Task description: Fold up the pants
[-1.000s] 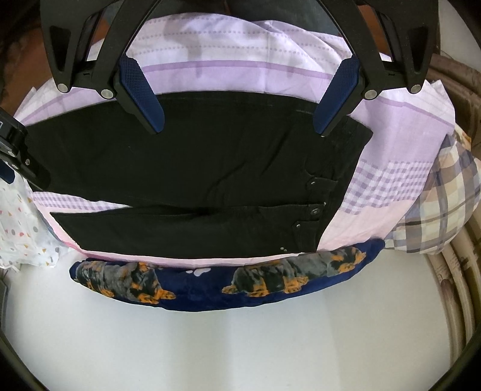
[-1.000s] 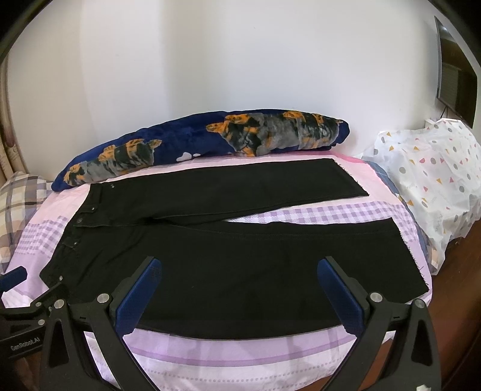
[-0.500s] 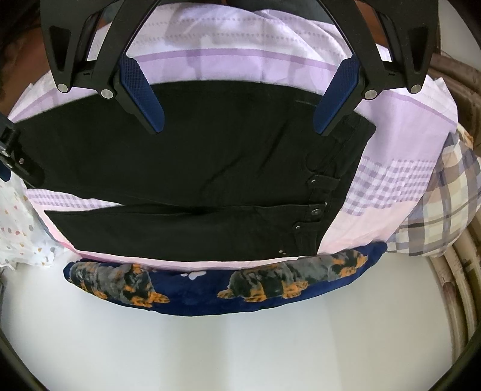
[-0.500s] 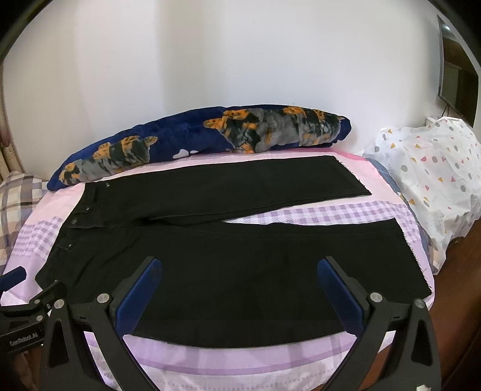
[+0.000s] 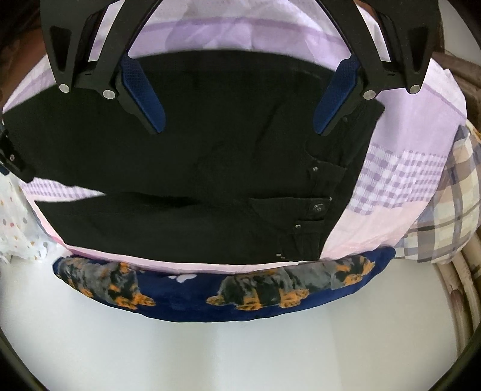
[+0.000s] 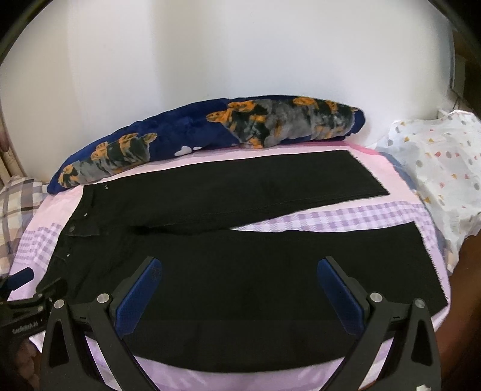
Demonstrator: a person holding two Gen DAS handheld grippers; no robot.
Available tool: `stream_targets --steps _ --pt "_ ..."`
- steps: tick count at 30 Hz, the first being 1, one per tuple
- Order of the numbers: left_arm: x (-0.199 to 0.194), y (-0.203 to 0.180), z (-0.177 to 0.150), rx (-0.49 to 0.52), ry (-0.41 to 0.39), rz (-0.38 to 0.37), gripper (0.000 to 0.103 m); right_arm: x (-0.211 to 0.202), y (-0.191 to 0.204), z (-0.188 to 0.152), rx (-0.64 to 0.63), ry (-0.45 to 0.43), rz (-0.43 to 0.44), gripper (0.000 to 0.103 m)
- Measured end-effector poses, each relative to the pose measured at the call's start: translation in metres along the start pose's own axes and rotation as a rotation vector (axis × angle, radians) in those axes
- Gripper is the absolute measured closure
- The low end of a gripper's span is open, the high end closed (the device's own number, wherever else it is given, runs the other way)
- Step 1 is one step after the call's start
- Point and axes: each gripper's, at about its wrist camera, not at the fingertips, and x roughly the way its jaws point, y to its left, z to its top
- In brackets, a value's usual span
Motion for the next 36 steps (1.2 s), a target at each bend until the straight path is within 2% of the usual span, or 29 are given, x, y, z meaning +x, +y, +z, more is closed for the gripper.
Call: stream_targets --steps 2,4,7,9,11,14,16,20,24,26,28,30,36 --pt "0.008 0.011 0.011 -0.012 0.003 0.002 0.01 0.009 0.001 0.006 0.007 0.009 0.005 0.0" --pt "0.018 0.027 0.024 -0.031 0.005 0.035 0.013 0.016 0.002 0.012 0.016 0.013 0.013 0.0" --pt "0.032 0.053 0.044 -0.058 0.003 0.063 0.023 0.028 0.004 0.023 0.025 0.021 0.03 0.0" --pt "0.042 0.076 0.06 -0.086 0.0 0.046 0.033 0.037 0.006 0.03 0.032 0.026 0.049 0.0" --pt "0.054 0.101 0.077 -0.133 0.005 -0.017 0.039 0.045 0.008 0.035 0.03 0.033 0.063 0.0" --pt "0.077 0.136 0.103 -0.21 0.02 -0.153 0.045 0.06 0.013 0.042 0.025 0.052 0.083 0.0" --pt "0.097 0.157 0.121 -0.255 0.036 -0.246 0.047 0.071 0.016 0.047 0.02 0.068 0.084 0.0" --pt "0.141 0.186 0.15 -0.341 0.096 -0.38 0.05 0.096 0.023 0.056 0.026 0.099 0.086 0.0" --pt "0.188 0.211 0.168 -0.45 0.174 -0.452 0.065 0.116 0.03 0.064 0.022 0.121 0.09 0.0" --pt "0.208 0.222 0.175 -0.497 0.204 -0.488 0.068 0.127 0.035 0.068 0.016 0.133 0.093 0.0" --pt "0.222 0.228 0.182 -0.505 0.225 -0.529 0.069 0.137 0.039 0.072 0.009 0.142 0.091 0.0" --pt "0.235 0.232 0.188 -0.505 0.239 -0.527 0.07 0.149 0.044 0.077 -0.002 0.152 0.091 0.0" --pt "0.263 0.244 0.194 -0.539 0.273 -0.586 0.07 0.174 0.059 0.088 -0.036 0.158 0.099 0.0"
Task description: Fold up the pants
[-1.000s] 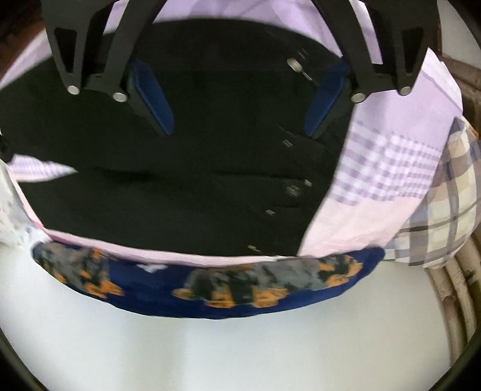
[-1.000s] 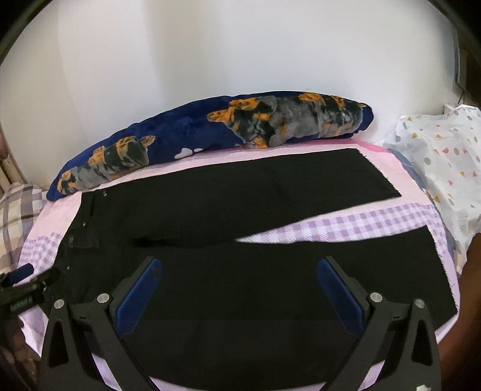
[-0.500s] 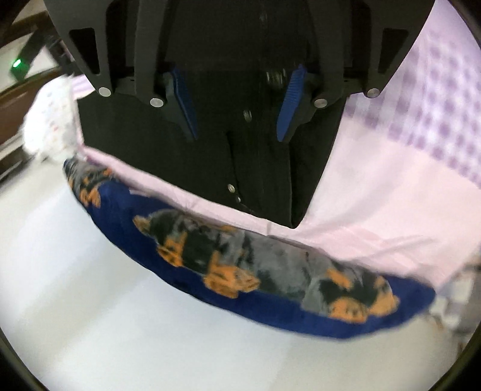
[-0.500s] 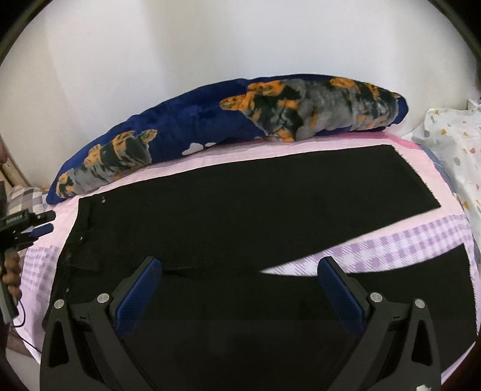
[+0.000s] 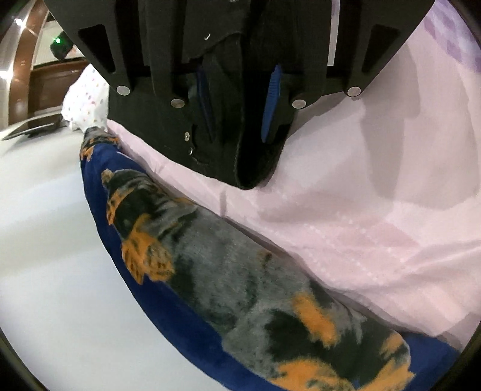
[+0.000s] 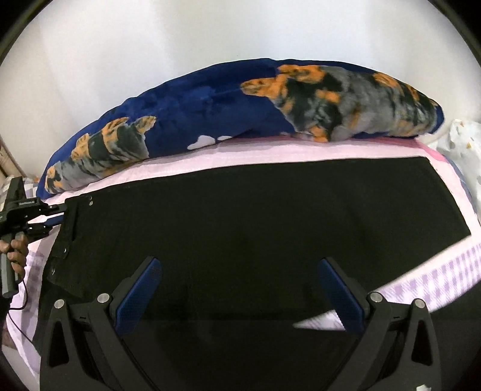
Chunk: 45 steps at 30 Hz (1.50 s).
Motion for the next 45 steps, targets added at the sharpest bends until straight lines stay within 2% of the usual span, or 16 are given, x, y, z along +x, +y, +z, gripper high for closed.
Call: stream_targets --steps 6,9,12,16,17,19,20,21,23,26,28,31,33,37,42,45 --pt "0.011 -0.014 0.012 0.078 0.055 -0.088 0.071 0.021 0.011 0.015 -0.035 0.002 0.018 0.0" --pt "0.021 -0.021 0.018 0.123 0.095 -0.095 0.071 0.027 0.014 0.023 -0.048 -0.001 0.032 0.0" --pt "0.03 -0.02 0.026 0.105 0.115 -0.107 0.072 0.033 0.017 0.031 -0.069 -0.007 0.047 0.0" --pt "0.035 -0.025 0.037 0.085 0.093 -0.096 0.072 0.046 0.019 0.046 -0.113 0.006 0.097 0.0" --pt "0.036 -0.026 0.036 0.072 0.076 -0.093 0.072 0.05 0.02 0.052 -0.131 0.011 0.116 0.0" --pt "0.033 -0.031 0.03 0.09 0.03 -0.051 0.088 0.058 0.021 0.065 -0.184 0.02 0.148 0.0" --pt "0.03 -0.034 0.026 0.121 0.002 -0.019 0.092 0.061 0.021 0.071 -0.209 0.024 0.153 0.0" --pt "0.026 -0.037 0.024 0.12 -0.002 -0.021 0.093 0.064 0.022 0.078 -0.236 0.03 0.163 0.0" --pt "0.01 -0.047 0.018 0.133 -0.066 -0.061 0.094 0.072 0.026 0.092 -0.302 0.05 0.189 0.0" --pt "-0.015 -0.073 0.003 0.224 -0.16 -0.097 0.095 0.084 0.035 0.111 -0.406 0.083 0.231 0.0" --pt "-0.03 -0.089 -0.008 0.291 -0.209 -0.117 0.095 0.093 0.043 0.122 -0.483 0.114 0.269 0.0" --pt "-0.045 -0.102 -0.017 0.355 -0.24 -0.138 0.095 0.107 0.058 0.135 -0.608 0.178 0.354 0.001" --pt "-0.053 -0.107 -0.018 0.371 -0.252 -0.161 0.095 0.115 0.067 0.142 -0.694 0.231 0.417 0.001" --pt "-0.065 -0.111 -0.021 0.379 -0.269 -0.173 0.095 0.127 0.076 0.148 -0.788 0.335 0.522 0.004" --pt "-0.074 -0.116 -0.027 0.417 -0.278 -0.164 0.095 0.145 0.073 0.151 -0.857 0.481 0.596 0.021" --pt "-0.078 -0.118 -0.026 0.429 -0.283 -0.153 0.095 0.149 0.069 0.148 -0.891 0.536 0.598 0.035"
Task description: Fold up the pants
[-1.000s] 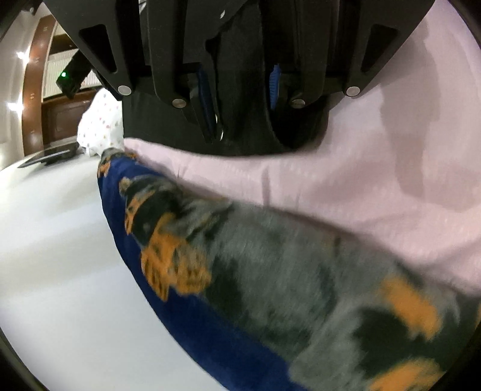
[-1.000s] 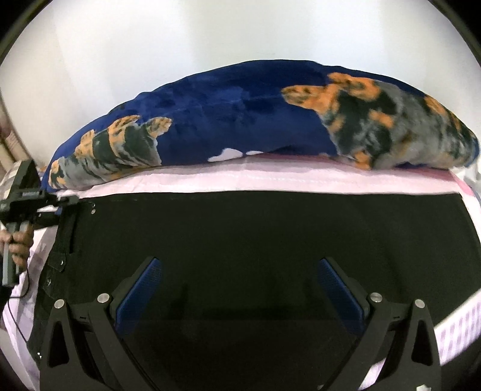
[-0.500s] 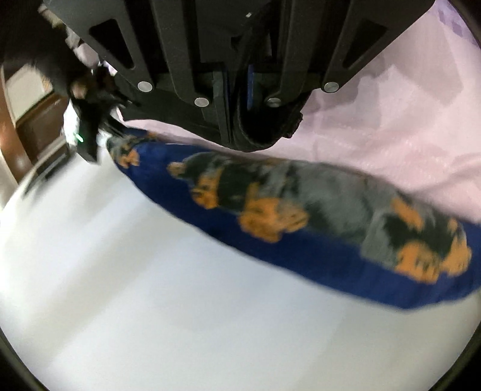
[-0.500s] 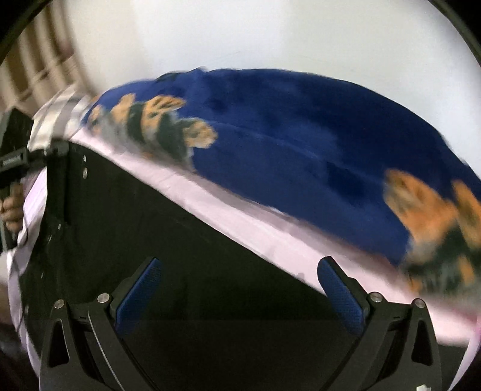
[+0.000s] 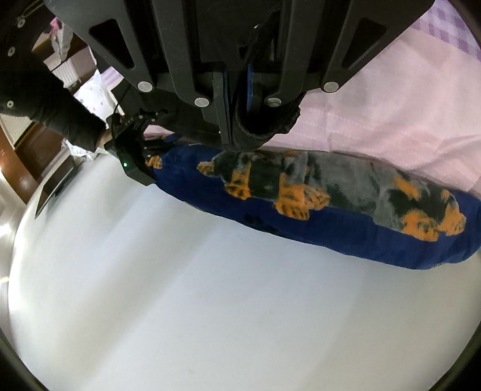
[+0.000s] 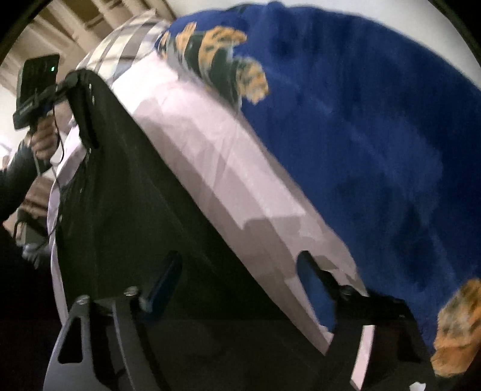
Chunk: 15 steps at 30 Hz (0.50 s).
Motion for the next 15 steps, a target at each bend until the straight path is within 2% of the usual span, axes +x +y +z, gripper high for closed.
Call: stream_targets --steps 2,3,5,6,8,10,15 --pt "-0.003 0.002 0.001 -0.007 0.001 0.01 0.095 0.003 -0.005 -0.006 0.011 0.027 -0.02 0.046" --pt "-0.005 0.002 0.001 -0.006 0.004 0.012 0.095 0.004 -0.006 -0.01 0.018 0.031 -0.033 0.048" --pt "-0.005 0.0 0.002 0.007 0.012 0.024 0.095 0.003 -0.008 -0.017 0.035 0.032 -0.071 0.063" --pt "-0.005 -0.001 0.003 0.012 0.017 0.029 0.095 0.0 -0.007 -0.023 0.045 0.025 -0.093 0.067" --pt "-0.004 -0.001 0.005 0.016 0.022 0.042 0.095 -0.011 -0.004 -0.033 0.067 -0.004 -0.158 0.083" --pt "-0.003 -0.002 0.005 0.029 0.026 0.065 0.095 -0.019 -0.001 -0.041 0.095 -0.032 -0.198 0.089" --pt "-0.015 -0.008 0.002 0.048 0.011 0.096 0.095 -0.046 0.061 -0.063 0.089 -0.15 -0.414 0.093"
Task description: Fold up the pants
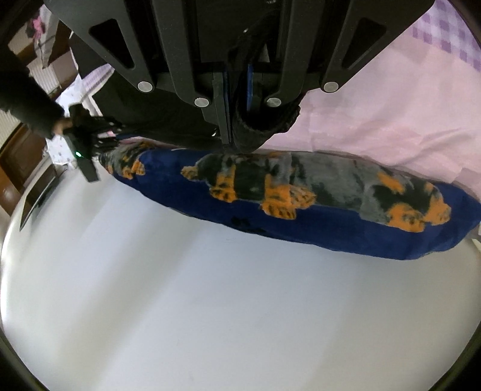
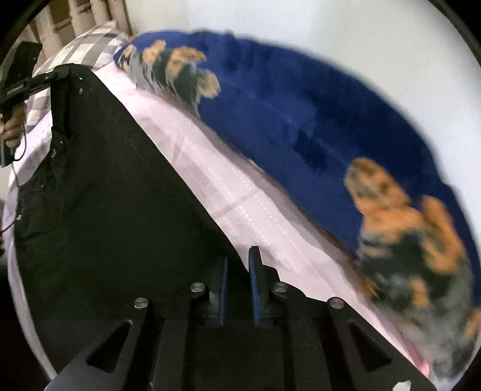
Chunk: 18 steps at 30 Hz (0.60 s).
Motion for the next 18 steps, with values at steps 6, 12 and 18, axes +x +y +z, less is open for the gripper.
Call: stream_targets --steps 6,12,18 --pt "-0.039 -0.02 -0.015 0.059 -0.008 -0.023 0.095 -0.063 0.041 -0.048 0.095 -0.114 -0.102 0.093" --pt "-0.08 -0.038 -0.049 0.115 0.028 -0.041 0.095 -0.096 0.081 -0.101 0.211 -0.163 -0.11 0.094" --pt "-0.106 -0.039 -0.106 0.128 0.134 -0.026 0.094 -0.096 0.109 -0.15 0.284 -0.129 -0.046 0.095"
